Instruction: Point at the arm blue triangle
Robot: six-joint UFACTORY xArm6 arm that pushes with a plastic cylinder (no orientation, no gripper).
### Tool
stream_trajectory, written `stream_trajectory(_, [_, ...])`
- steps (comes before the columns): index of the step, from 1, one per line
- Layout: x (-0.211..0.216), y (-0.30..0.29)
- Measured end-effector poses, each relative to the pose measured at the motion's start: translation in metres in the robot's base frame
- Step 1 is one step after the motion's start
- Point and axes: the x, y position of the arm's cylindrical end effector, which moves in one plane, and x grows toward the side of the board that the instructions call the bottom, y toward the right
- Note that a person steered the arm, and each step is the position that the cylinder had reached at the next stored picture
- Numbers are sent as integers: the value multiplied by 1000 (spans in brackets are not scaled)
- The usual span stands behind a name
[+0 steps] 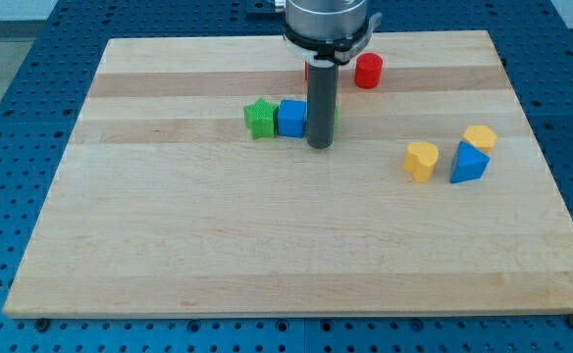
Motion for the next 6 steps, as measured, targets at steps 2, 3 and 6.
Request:
stream_trajectory(2, [27,0])
stream_trajectory(3, [71,7])
stream_trajectory(6, [96,178])
